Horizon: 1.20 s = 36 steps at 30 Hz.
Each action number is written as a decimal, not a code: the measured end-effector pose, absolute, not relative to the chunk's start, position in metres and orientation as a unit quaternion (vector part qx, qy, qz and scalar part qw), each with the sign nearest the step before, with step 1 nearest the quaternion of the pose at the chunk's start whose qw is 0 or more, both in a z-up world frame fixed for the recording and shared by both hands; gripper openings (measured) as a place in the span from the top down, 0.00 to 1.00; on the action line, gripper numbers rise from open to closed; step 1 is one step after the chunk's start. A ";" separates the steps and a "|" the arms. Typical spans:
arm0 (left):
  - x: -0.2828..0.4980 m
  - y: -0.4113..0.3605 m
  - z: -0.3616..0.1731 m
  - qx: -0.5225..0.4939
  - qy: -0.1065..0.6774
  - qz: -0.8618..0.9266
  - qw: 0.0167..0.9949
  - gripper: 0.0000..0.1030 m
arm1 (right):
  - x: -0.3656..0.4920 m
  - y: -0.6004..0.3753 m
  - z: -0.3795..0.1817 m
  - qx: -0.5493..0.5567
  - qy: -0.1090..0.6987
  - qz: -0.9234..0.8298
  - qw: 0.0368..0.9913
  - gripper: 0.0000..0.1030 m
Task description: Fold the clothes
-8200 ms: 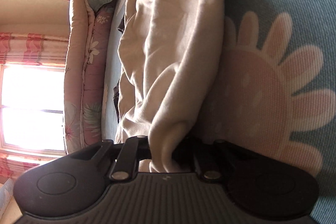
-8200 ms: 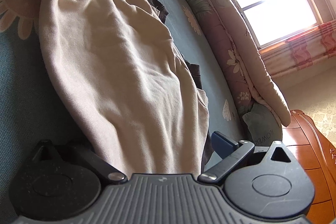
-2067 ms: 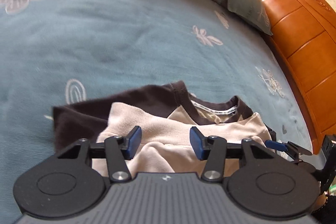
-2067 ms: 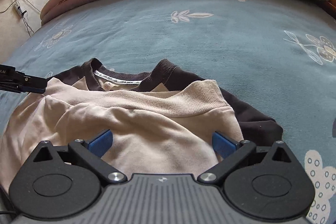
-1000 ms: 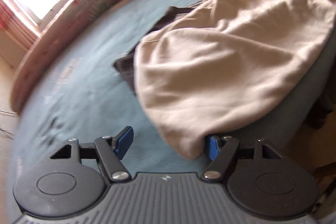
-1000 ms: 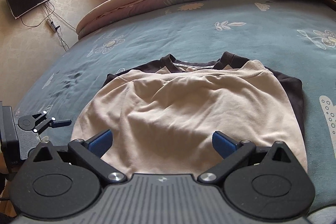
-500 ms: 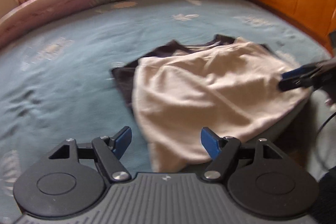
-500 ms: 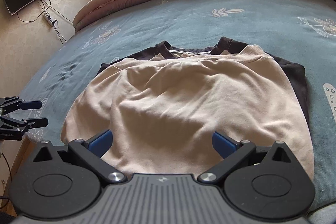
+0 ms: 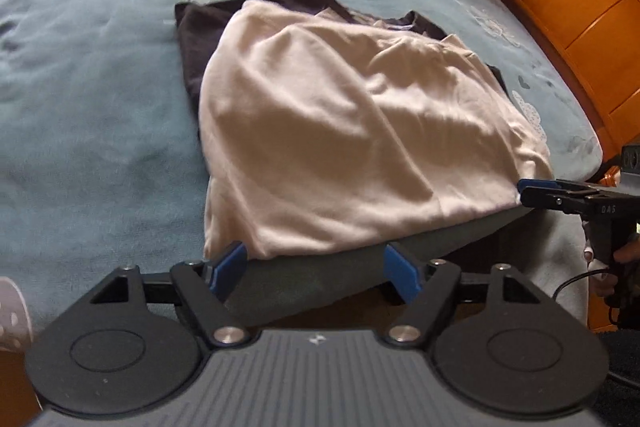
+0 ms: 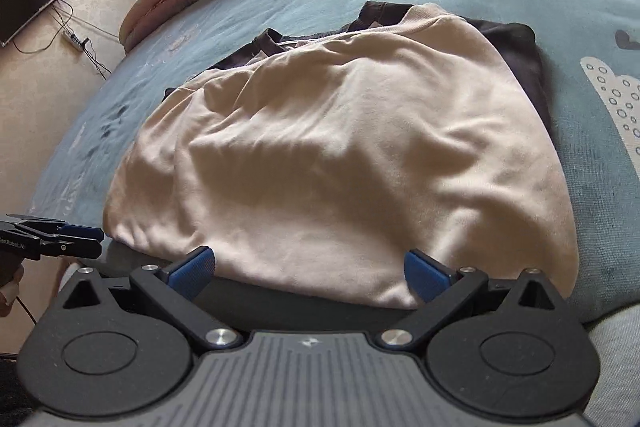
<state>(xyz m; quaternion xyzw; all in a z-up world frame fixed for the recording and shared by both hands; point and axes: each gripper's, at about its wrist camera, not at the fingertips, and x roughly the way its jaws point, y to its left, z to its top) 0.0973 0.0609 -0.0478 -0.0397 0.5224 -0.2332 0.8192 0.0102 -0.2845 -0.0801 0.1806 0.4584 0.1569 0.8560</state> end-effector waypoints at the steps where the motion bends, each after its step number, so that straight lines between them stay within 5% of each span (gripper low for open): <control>1: 0.102 0.055 -0.039 -0.039 0.512 -0.242 0.823 0.25 | 0.010 -0.285 -0.077 0.184 0.452 0.158 0.859 0.00; 12: 0.141 0.013 -0.078 -0.062 0.537 -0.165 0.825 0.20 | -0.001 -0.319 -0.082 0.242 0.429 0.118 0.862 0.00; 14: 0.135 0.013 -0.081 -0.071 0.522 -0.163 0.834 0.12 | -0.006 -0.329 -0.077 0.252 0.420 0.111 0.865 0.00; 36: 0.138 -0.037 -0.042 -0.039 0.486 -0.180 0.854 0.12 | 0.029 -0.342 -0.061 0.249 0.354 0.114 0.894 0.00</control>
